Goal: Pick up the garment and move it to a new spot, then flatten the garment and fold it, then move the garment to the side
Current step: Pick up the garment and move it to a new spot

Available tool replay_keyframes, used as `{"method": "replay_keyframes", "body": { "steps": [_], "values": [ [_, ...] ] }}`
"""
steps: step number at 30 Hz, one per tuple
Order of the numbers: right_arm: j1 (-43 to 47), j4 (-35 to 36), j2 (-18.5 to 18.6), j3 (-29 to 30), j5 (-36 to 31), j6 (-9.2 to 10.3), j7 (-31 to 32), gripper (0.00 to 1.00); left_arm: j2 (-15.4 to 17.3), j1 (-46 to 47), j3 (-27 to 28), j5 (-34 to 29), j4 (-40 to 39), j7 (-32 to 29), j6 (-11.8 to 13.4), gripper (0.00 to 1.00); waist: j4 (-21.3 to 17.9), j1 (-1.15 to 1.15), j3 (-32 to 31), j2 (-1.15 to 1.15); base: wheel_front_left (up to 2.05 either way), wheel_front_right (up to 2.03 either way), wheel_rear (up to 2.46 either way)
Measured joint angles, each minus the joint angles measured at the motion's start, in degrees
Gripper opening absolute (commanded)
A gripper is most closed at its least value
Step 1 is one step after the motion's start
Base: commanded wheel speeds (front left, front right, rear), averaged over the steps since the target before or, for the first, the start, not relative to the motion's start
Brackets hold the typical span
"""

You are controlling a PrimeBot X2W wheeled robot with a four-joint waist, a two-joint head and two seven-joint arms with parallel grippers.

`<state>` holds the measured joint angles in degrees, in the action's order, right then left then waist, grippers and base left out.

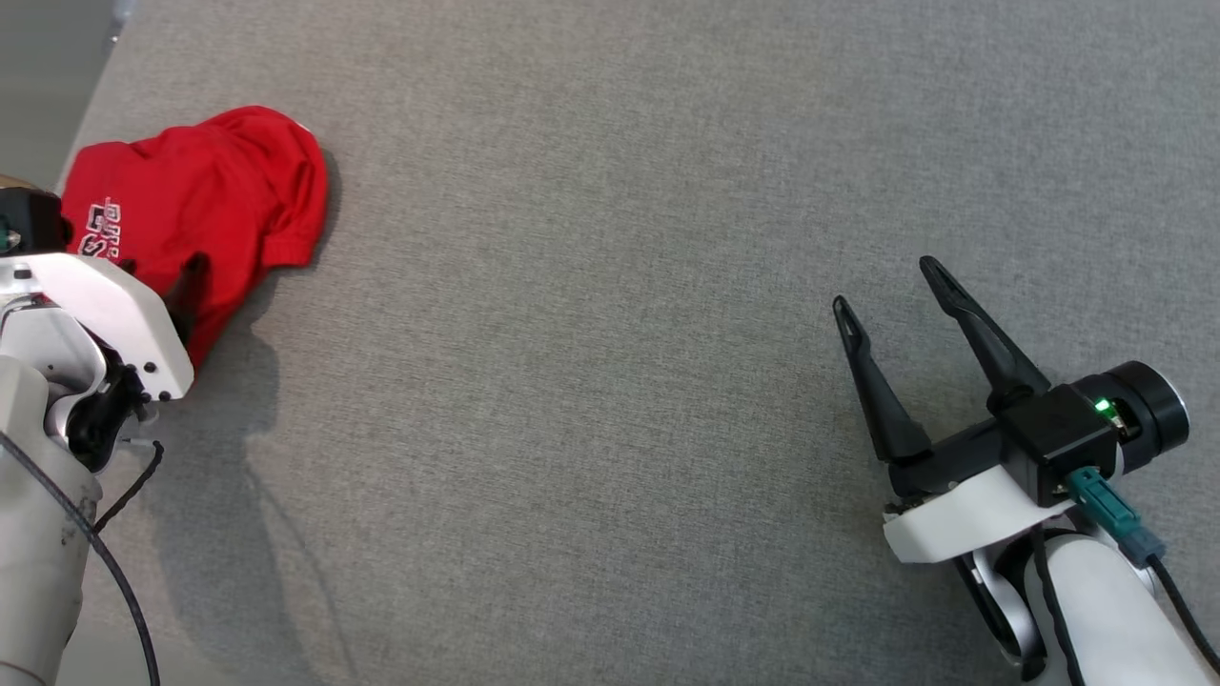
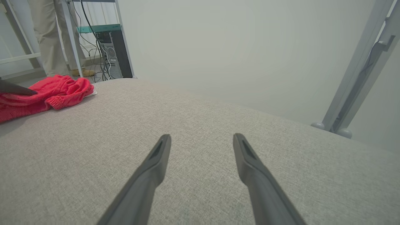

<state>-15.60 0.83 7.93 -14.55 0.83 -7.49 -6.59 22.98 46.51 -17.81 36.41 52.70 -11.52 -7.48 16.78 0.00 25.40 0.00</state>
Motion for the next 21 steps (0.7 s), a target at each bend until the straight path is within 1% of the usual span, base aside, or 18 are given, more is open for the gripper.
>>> {"method": "replay_keyframes", "body": {
  "steps": [3, 5, 8, 12, 14, 20, 21],
  "values": [
    [0.0, 0.5, -0.2, -0.3, -0.4, -0.01, 0.1, 1.00, 0.8, 1.6, -3.4, 3.2, 1.8, -3.7, 0.0, 1.00, -1.0, 0.00, 1.6, 0.00, 0.00, 0.00, 0.00],
    [0.0, 0.6, -0.2, -0.4, -0.5, -0.01, 0.1, 1.00, 1.8, 3.1, -4.0, 4.2, 2.8, -3.7, 0.0, 1.00, -1.4, 0.00, 2.1, 0.00, 0.00, 0.00, 0.00],
    [-0.1, 0.7, -0.3, -0.6, -0.7, -0.01, 0.1, 1.00, 3.0, 5.0, -4.4, 4.6, 5.3, -1.5, 0.0, 1.00, -1.9, 0.00, 2.9, 0.00, 0.00, 0.00, 0.00],
    [-0.2, 0.7, -0.5, -0.7, -0.9, -0.01, 0.1, 1.00, 2.4, 7.0, -4.6, 5.5, 8.6, 0.5, 0.0, 1.00, -2.5, 0.00, 3.6, 0.00, 0.00, 0.00, 0.00],
    [-0.2, 0.7, -0.5, -0.8, -0.9, -0.01, 0.0, 1.00, 1.7, 7.2, -5.5, 5.6, 9.7, 0.5, 0.0, 1.00, -2.7, 0.00, 3.8, 0.00, 0.00, 0.00, 0.00],
    [-0.6, 0.5, -0.7, -1.3, -1.3, -0.01, 0.0, 1.00, 1.4, 8.2, -7.0, 7.3, 12.8, -1.0, 0.0, 1.00, -3.5, 0.00, 4.3, 0.00, 0.00, 0.00, 0.00],
    [-0.6, 0.5, -0.7, -1.4, -1.3, -0.01, -0.1, 1.00, 1.4, 8.3, -7.2, 7.8, 13.0, -1.6, 0.0, 0.38, -3.7, 0.00, 4.3, 0.00, 0.00, 0.00, 0.00]
  ]
}}
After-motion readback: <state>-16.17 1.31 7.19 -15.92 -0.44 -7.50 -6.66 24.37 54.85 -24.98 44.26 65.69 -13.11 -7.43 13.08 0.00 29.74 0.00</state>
